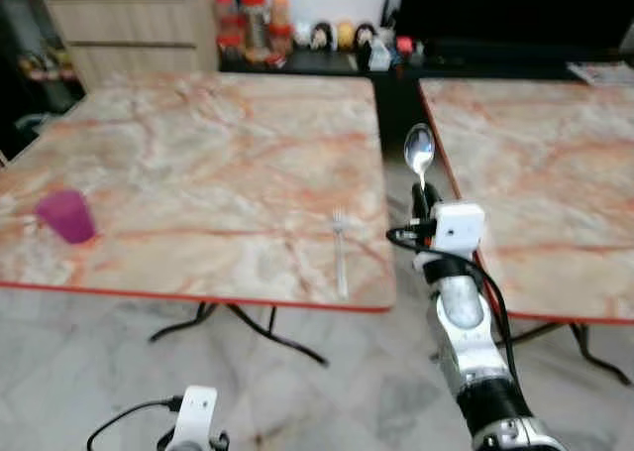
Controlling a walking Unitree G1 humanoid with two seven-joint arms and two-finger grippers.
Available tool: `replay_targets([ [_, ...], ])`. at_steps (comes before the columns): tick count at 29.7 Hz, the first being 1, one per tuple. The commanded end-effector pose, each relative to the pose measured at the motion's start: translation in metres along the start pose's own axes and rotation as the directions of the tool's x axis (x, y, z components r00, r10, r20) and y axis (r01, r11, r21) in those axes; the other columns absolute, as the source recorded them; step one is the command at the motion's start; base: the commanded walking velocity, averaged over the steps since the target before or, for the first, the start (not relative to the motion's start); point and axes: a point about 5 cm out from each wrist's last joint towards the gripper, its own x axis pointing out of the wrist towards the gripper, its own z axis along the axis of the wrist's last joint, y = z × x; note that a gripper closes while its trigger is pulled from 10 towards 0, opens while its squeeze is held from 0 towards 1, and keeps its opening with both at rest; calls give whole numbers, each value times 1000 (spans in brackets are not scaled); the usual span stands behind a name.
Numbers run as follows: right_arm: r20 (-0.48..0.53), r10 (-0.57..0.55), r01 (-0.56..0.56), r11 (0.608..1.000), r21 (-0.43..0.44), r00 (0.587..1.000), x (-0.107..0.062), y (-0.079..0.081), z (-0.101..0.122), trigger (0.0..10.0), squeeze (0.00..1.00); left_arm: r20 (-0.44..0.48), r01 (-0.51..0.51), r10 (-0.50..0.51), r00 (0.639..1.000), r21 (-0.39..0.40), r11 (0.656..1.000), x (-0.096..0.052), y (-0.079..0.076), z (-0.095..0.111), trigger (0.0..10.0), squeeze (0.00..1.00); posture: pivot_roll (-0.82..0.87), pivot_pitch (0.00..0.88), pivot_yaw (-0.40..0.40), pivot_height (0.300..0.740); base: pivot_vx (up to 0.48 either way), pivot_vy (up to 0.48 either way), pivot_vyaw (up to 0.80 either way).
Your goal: Setting the table
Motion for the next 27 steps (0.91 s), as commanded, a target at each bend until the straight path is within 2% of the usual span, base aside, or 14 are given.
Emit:
replay_targets([
  [1, 34, 1, -2, 1000, 11, 999, 5, 4, 9, 10000, 0, -7, -16, 16, 1000, 5, 1000, 0, 6, -2, 10000, 0, -52, 0, -22, 740, 0, -315, 0],
  [27, 29, -10, 10, 1000, 8, 1000, 5, 1, 9, 10000, 0, -12, -12, 12, 1000, 17, 1000, 0, 7, -4, 10000, 0, -59, 0, -13, 740, 0, -317, 0],
])
